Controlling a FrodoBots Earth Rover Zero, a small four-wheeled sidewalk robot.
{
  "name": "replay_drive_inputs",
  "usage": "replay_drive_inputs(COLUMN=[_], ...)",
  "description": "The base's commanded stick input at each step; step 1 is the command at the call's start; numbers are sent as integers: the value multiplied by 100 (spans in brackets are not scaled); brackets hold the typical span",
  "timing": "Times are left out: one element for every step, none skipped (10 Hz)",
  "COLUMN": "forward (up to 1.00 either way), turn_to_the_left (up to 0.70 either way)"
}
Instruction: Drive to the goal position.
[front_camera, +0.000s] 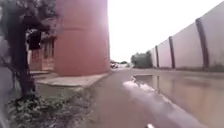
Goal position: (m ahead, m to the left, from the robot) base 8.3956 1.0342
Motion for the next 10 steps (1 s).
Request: replay_drive_inputs(forward=[70,70,70,70,70,70,70,70,70,70], turn_to_the_left=[0,0,0,0,-12,-34,-35,-35,-35,-35])
